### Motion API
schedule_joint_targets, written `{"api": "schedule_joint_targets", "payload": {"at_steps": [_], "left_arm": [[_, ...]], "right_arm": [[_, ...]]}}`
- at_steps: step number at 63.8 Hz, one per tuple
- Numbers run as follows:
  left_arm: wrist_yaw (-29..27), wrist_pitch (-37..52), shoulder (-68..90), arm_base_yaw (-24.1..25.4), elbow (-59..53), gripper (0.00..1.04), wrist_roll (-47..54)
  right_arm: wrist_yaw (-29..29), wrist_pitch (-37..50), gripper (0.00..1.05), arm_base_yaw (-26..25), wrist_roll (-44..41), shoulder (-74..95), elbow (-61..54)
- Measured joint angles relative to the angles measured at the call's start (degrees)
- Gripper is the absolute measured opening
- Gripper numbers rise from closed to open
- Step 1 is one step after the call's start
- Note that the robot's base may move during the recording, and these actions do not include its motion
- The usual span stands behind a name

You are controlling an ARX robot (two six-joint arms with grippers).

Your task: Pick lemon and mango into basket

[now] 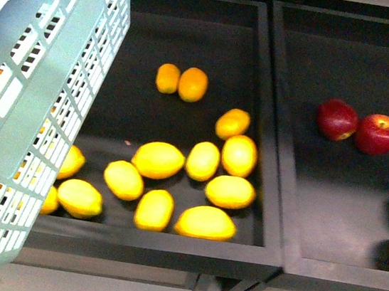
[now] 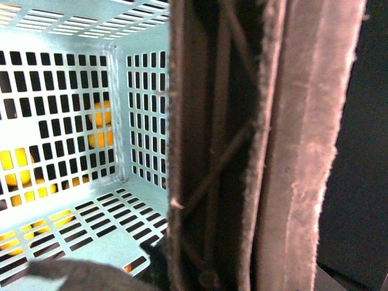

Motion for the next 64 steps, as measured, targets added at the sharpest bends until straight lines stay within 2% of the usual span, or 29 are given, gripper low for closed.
{"api": "schedule_joint_targets", "payload": {"at_steps": [51,58,64], "left_arm": [[-0.04,-0.02,0.02,0.15,0.02,0.14,0.15],[1.31,-13.18,4.35,0.42,6.05,0.14,11.26],[2.47,-14.01,8.02,-0.79,8.87,0.14,20.55]], "right_arm": [[-0.28,0.02,0.96,-0.09,-0.07,0.04,-0.02],[-0.46,0.02,0.96,-0.09,-0.07,-0.02,-0.02],[-0.37,0.02,0.96,-0.09,-0.07,-0.02,-0.02]]}}
